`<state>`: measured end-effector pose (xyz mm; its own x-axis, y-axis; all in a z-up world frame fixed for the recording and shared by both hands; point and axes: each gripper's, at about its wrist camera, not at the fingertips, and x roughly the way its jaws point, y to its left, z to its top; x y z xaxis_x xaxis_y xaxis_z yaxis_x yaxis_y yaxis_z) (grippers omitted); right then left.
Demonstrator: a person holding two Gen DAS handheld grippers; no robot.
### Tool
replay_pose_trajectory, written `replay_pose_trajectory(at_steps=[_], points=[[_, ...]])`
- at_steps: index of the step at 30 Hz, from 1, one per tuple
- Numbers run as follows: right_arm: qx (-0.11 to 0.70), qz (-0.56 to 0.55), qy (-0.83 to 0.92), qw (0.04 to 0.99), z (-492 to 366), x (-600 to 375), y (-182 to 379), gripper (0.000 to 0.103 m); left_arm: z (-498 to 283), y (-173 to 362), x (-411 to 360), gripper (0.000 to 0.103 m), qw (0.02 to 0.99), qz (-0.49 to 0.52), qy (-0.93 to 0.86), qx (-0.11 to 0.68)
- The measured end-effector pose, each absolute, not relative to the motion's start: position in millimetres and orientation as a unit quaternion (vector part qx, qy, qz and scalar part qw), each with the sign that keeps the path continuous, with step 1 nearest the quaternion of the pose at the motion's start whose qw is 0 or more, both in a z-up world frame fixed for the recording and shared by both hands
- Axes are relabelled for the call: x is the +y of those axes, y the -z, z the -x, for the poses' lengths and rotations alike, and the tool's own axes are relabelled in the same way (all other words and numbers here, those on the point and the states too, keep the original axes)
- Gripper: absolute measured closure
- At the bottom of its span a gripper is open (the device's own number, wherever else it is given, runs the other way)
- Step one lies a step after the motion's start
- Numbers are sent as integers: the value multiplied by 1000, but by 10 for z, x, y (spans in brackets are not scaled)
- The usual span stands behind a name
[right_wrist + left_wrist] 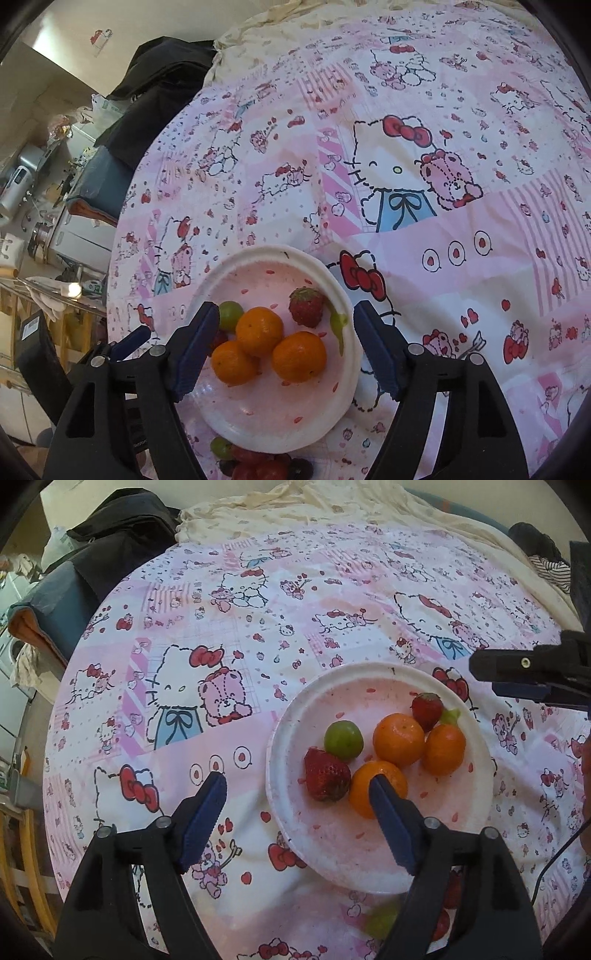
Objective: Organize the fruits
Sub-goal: 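Lift both tools away from the plate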
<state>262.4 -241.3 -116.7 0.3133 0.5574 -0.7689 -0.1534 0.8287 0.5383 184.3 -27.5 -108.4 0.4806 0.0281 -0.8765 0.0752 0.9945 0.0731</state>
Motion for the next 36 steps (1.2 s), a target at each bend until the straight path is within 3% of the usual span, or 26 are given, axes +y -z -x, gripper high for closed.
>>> replay_pose_trajectory(at_steps=[36], points=[[518, -178, -210, 810, -1506, -2715, 672, 25, -936, 460, -12, 26, 883, -8, -3, 470]])
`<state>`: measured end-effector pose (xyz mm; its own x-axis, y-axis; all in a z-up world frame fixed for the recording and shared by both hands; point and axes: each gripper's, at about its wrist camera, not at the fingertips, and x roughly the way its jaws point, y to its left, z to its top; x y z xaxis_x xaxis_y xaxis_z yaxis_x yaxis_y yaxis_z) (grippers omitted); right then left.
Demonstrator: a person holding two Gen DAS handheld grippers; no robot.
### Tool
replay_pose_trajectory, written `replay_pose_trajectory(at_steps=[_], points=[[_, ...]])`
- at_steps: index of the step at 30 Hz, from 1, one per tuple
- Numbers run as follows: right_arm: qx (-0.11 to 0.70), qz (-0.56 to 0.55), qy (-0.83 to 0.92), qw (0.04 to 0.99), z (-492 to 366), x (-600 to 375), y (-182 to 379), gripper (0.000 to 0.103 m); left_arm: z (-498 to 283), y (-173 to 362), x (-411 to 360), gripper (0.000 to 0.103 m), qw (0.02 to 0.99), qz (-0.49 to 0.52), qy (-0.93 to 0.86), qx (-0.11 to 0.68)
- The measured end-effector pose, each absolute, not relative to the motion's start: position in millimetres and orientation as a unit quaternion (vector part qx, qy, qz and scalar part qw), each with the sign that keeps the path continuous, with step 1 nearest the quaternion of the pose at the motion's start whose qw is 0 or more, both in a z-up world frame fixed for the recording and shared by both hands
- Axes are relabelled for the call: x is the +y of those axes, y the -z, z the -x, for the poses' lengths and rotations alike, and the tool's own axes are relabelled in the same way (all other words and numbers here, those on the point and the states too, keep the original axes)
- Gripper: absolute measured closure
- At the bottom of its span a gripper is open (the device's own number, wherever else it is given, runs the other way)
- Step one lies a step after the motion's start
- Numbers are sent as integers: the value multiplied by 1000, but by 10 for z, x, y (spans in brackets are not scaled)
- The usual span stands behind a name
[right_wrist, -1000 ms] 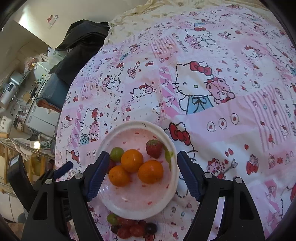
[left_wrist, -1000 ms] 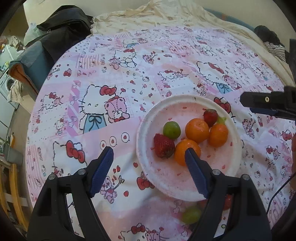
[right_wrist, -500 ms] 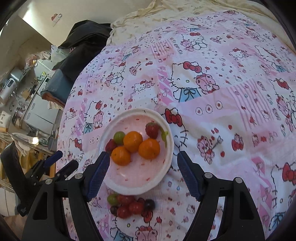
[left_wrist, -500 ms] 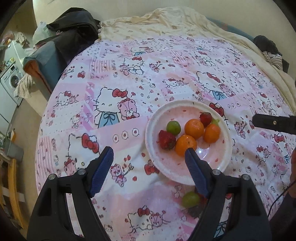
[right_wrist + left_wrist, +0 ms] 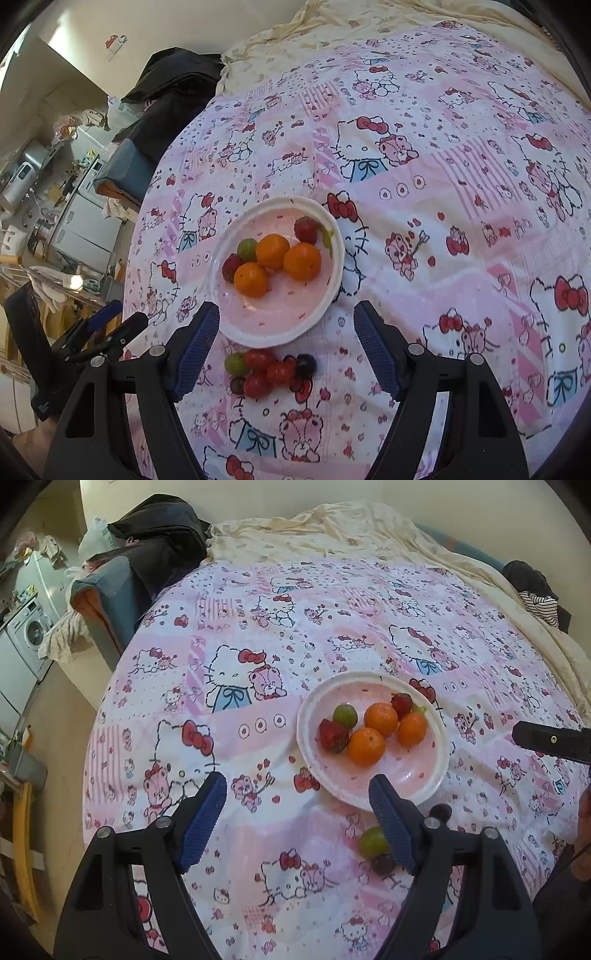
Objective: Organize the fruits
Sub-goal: 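Lift both tools away from the plate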
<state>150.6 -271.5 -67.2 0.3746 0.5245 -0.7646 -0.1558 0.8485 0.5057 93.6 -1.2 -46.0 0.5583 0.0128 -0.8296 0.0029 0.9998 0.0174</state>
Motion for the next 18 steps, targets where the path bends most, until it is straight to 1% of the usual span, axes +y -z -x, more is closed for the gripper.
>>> replay_pose_trajectory(at_steps=[11, 18], points=[[517, -177, -195, 815, -1169, -2752, 668, 25, -650, 472, 37, 26, 879, 2, -17, 477], [531, -187, -174, 808, -1018, -2819, 789, 25, -589, 679, 23, 26, 859, 8, -15, 512]])
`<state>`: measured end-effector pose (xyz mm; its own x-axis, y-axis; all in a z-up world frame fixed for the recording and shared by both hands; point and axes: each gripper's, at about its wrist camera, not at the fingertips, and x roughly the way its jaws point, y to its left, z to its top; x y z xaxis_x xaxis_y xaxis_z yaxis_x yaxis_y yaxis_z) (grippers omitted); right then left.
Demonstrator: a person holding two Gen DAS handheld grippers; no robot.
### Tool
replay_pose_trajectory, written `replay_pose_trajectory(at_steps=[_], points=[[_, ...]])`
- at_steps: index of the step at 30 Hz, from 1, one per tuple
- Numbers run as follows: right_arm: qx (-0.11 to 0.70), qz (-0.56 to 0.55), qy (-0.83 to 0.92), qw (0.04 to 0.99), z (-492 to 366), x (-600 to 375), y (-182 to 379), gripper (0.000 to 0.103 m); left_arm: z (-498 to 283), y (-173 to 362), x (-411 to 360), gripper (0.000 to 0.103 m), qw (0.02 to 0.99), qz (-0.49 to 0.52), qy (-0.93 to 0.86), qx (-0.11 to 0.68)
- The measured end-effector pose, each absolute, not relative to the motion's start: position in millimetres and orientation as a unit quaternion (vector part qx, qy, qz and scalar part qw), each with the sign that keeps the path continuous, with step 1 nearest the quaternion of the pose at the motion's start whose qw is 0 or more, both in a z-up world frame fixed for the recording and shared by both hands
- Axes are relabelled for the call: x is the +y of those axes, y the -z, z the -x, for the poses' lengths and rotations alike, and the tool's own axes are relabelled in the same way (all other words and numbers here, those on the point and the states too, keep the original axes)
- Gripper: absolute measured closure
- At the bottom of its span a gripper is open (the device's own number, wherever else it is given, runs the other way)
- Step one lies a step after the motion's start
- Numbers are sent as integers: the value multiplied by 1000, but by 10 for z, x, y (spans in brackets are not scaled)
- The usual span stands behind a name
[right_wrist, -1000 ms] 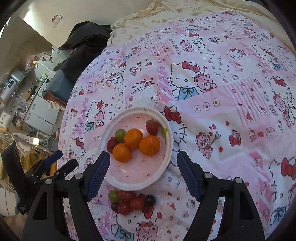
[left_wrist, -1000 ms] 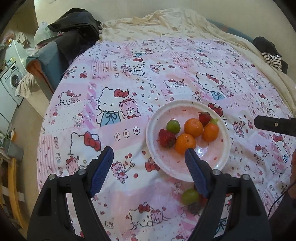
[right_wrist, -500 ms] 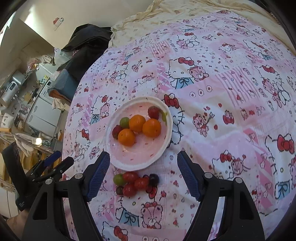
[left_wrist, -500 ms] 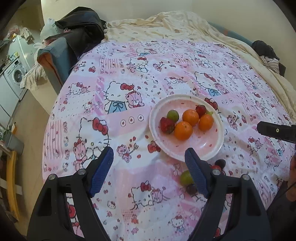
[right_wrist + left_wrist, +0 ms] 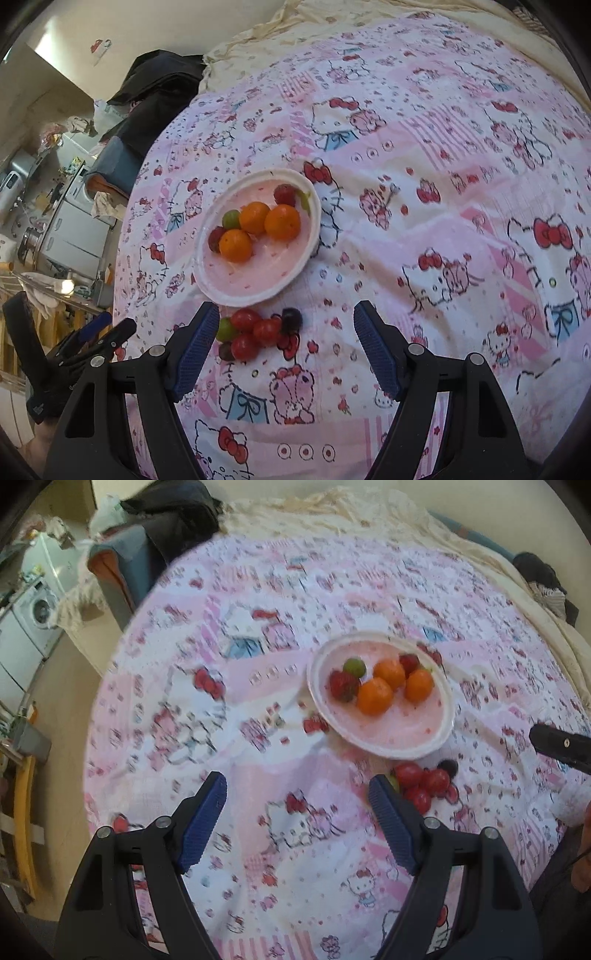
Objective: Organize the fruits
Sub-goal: 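Lift both tools away from the plate, then grasp the green lime in the fruit row with the left tool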
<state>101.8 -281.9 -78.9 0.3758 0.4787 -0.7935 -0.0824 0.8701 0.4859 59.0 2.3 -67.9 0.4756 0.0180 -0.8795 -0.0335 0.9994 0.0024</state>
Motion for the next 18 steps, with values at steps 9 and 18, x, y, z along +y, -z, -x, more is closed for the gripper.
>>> replay_pose_trajectory(at_steps=[9, 18], points=[[541, -208, -159, 799, -1069, -2939, 882, 25, -701, 1152, -395, 39, 821, -25, 59, 568], [547, -224, -154, 792, -1126, -2998, 944, 25, -1077, 1409, -690, 51, 764, -100, 173, 614]])
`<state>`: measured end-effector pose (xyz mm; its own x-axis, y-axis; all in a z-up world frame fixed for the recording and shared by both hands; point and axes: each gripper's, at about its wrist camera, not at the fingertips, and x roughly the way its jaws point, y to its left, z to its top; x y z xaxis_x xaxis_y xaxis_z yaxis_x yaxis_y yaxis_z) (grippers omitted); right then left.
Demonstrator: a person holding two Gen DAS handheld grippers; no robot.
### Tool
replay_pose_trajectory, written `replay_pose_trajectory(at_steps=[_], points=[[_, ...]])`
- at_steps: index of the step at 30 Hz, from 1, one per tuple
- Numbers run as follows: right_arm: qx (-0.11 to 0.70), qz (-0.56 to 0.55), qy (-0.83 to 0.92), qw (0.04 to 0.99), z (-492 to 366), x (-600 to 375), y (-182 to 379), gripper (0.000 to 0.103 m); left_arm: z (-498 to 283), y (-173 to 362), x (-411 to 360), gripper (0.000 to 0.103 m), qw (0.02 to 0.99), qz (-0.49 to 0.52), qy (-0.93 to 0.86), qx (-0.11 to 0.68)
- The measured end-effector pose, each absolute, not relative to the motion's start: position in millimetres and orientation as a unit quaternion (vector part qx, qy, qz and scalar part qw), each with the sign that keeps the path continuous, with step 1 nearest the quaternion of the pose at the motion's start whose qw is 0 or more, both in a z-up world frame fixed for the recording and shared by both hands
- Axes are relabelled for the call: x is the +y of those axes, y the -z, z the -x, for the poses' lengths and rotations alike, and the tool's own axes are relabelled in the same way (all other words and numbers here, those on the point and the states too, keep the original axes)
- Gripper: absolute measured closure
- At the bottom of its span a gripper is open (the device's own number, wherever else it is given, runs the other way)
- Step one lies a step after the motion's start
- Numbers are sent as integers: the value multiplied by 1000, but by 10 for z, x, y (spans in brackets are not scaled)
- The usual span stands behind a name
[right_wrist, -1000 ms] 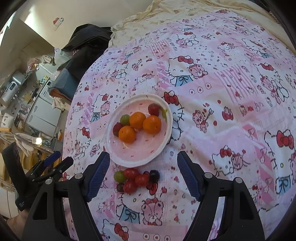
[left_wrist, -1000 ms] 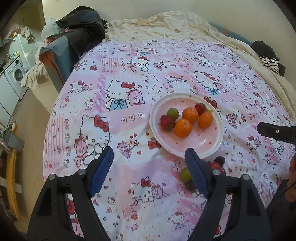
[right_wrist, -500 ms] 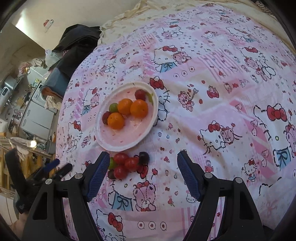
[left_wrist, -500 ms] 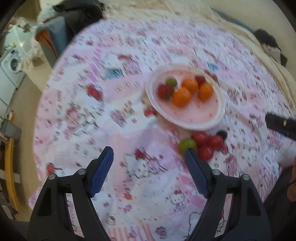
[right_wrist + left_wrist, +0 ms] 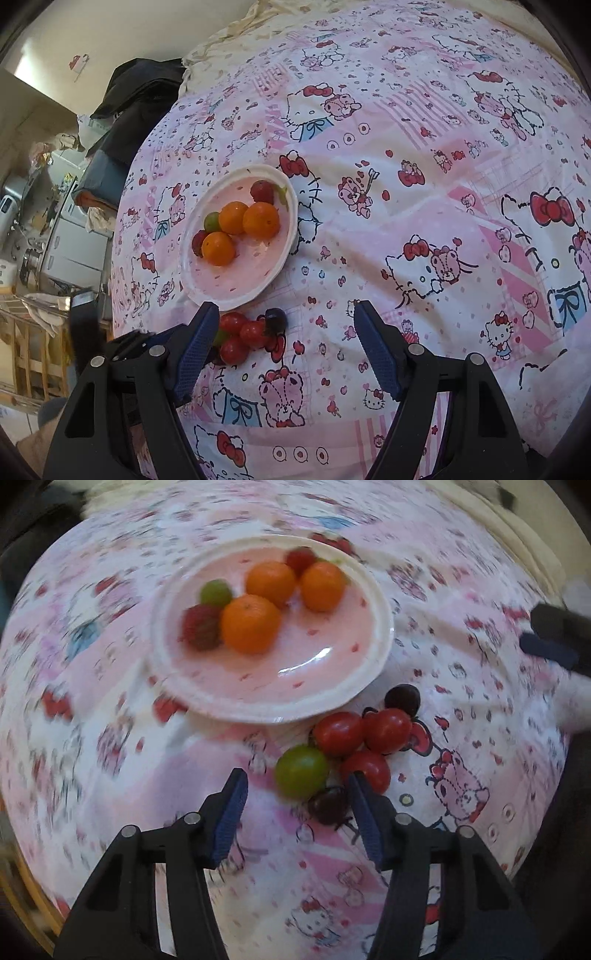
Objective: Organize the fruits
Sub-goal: 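Grasp the green lime in the fruit row with the left tool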
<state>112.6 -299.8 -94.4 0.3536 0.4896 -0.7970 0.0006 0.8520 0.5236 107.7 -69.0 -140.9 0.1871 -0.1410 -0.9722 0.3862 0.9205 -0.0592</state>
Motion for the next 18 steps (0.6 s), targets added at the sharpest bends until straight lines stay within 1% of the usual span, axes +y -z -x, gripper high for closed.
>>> replay_pose_trajectory(at_steps=[7, 13, 16, 17, 18], points=[[553, -223, -157, 787, -1165, -2957, 983, 25, -1287, 1580, -746, 52, 688, -179, 259, 653], [558, -223, -156, 784, -1191, -2947, 1017, 25, -1355, 1652, -791, 53, 677, -184, 276, 658], [558, -221, -155, 784, -1210, -2931, 1026, 25, -1344, 1651, -841, 68, 680, -202, 272, 650], [559, -220, -155, 785, -1213, -2930, 1026, 25, -1377, 1653, -875, 78, 679, -205, 276, 649], [559, -219, -155, 785, -1213, -2928, 1028, 25, -1363, 1648, -890, 77, 678, -207, 276, 648]])
